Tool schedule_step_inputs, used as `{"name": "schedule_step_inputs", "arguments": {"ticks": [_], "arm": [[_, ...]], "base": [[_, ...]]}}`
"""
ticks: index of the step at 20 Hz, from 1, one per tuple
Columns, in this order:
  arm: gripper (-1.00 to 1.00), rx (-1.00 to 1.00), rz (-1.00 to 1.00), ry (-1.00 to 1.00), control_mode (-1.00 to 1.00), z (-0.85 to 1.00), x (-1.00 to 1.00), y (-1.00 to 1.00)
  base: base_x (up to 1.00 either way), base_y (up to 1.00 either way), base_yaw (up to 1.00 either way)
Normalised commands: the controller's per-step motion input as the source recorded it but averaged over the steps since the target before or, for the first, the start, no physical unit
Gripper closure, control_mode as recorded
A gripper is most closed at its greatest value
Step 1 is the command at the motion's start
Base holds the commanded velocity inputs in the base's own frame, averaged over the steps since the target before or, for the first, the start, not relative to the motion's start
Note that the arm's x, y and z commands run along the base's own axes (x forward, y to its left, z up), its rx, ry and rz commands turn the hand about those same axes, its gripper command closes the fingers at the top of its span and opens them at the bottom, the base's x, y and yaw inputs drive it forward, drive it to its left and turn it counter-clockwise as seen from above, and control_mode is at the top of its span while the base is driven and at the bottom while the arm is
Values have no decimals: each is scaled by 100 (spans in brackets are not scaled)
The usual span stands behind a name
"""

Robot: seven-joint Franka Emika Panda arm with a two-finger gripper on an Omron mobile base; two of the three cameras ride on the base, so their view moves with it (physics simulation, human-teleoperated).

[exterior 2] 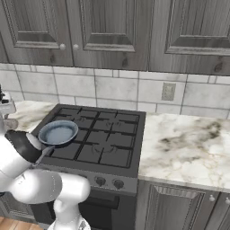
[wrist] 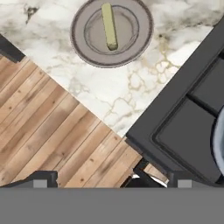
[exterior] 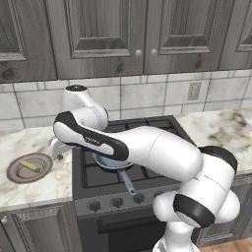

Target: Pick up the butter stick and place it in the pan. Then turn on the burner for the pan.

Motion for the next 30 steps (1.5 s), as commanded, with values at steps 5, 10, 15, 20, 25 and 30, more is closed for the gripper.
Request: {"name": "schedule_step_inputs", "arguments": {"ticks": [5, 10, 15, 20, 25, 30], "arm": [[-100, 0, 5, 0, -100, -18, 13, 72], [-100, -5, 0, -2, -100, -24, 30, 41], [-100, -8, 0, -4, -100, -30, 40, 45], [-100, -6, 0, 0, -100, -28, 49, 44], [-100, -5, 0, 0, -100, -19, 45, 38], [-100, -8, 0, 0, -100, -4, 20, 30]], "base": [[0, 0, 0], [0, 0, 0], [0, 0, 0], [0, 0, 0], [0, 0, 0], [0, 0, 0]]}}
